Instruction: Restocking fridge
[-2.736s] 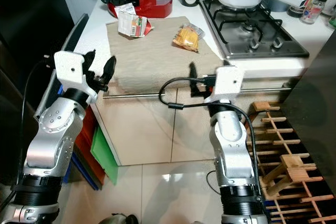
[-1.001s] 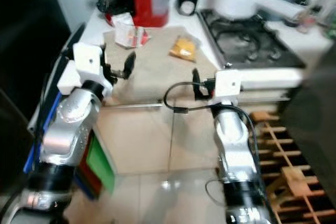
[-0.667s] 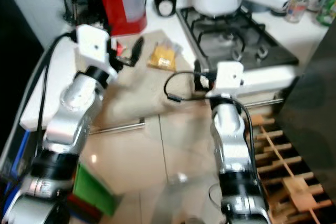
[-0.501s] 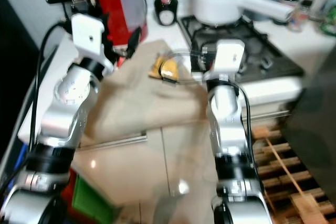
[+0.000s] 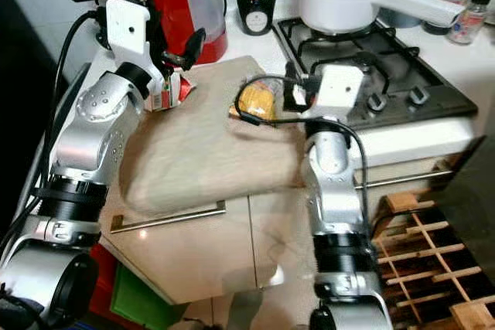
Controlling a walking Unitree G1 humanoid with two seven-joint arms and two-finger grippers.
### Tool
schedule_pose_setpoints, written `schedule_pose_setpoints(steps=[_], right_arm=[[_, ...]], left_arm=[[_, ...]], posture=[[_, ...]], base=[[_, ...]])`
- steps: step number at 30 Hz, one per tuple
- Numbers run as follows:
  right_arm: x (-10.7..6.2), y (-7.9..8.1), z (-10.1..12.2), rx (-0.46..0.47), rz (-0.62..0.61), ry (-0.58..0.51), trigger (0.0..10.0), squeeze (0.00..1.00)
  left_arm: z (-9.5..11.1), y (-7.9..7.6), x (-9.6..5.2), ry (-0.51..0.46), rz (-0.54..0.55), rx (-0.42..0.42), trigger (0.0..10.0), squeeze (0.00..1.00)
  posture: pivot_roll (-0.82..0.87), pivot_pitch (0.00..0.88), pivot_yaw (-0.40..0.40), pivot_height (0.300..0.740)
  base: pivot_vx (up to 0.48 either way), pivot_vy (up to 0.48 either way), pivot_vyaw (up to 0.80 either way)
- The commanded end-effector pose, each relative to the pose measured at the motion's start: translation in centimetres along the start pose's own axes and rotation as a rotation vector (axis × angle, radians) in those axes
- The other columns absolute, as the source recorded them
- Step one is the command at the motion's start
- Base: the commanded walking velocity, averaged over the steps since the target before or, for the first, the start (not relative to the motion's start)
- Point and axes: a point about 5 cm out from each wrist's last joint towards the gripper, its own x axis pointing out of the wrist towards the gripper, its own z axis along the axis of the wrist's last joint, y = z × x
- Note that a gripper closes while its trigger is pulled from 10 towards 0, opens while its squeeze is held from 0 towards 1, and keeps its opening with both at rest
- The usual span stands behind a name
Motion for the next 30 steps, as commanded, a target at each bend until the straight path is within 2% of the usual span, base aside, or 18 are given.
schedule_pose_setpoints(steps=[1, 2, 4, 7, 9, 11, 13, 15, 22, 25, 30], right_arm=[[0.8, 0.3, 0.0, 0.036, -0.003, 0.036, 10.0, 0.0], [0.8, 0.3, 0.0, 0.036, -0.003, 0.036, 10.0, 0.0], [1.4, 0.7, 0.2, 0.04, 0.009, 0.061, 10.0, 0.0], [2.8, 1.0, 0.1, 0.011, -0.006, 0.13, 10.0, 0.0], [2.8, 1.0, 0.1, 0.011, -0.006, 0.13, 10.0, 0.0], [3.6, 1.1, -0.2, -0.008, -0.005, 0.202, 10.0, 0.0], [4.3, 1.6, -0.8, -0.013, 0.02, 0.289, 10.0, 0.0], [4.9, 1.9, -1.0, -0.007, 0.036, 0.353, 10.0, 0.0], [5.9, 2.3, -1.2, 0.004, 0.041, 0.421, 10.0, 0.0], [6.3, 2.9, -1.1, 0.028, 0.048, 0.44, 10.0, 0.0], [6.2, 2.4, -1.8, 0.066, -0.025, 0.486, 10.0, 0.0]], left_arm=[[0.1, 1.2, -0.8, -0.003, 0.032, 0.056, 10.0, 0.0], [0.1, 1.2, -0.8, -0.003, 0.032, 0.056, 10.0, 0.0], [-0.2, 1.8, -1.9, 0.01, 0.035, 0.093, 10.0, 0.0], [-1.0, 3.9, -3.9, 0.084, 0.076, 0.068, 10.0, 0.0], [-1.0, 3.9, -3.9, 0.084, 0.076, 0.068, 10.0, 0.0], [-1.7, 4.4, -5.3, 0.179, 0.055, 0.035, 10.0, 0.0], [-2.9, 3.9, -6.9, 0.323, -0.026, 0.037, 10.0, 0.0], [-2.9, 3.0, -7.9, 0.368, -0.077, 0.017, 10.0, 0.0], [-2.2, 1.9, -8.7, 0.351, -0.085, -0.014, 10.0, 0.0], [-2.2, 1.6, -9.2, 0.366, -0.093, -0.019, 10.0, 0.0], [-2.1, 1.5, -9.9, 0.393, -0.085, -0.026, 10.0, 0.0]], posture=[[-0.01, 0.0, 0.1, 0.74], [-0.01, 0.0, 0.1, 0.74], [0.02, 0.0, 0.075, 0.74], [0.07, 0.0, 0.047, 0.74], [0.07, 0.0, 0.047, 0.74], [0.11, 0.0, 0.027, 0.74], [0.12, 0.0, 0.019, 0.74], [0.15, 0.0, -0.008, 0.74], [0.16, 0.0, -0.035, 0.74], [0.16, 0.0, -0.045, 0.74], [0.17, 0.0, -0.067, 0.74]], base=[[0.0, 0.0, 0.0], [0.0, 0.0, 0.0], [0.0, 0.0, 0.0], [0.0, 0.0, 0.0], [0.0, 0.0, 0.0], [0.0, 0.0, 0.0], [0.0, 0.0, 0.0], [0.0, 0.0, 0.0], [0.0, 0.0, 0.0], [0.0, 0.0, 0.0], [0.0, 0.0, 0.0]])
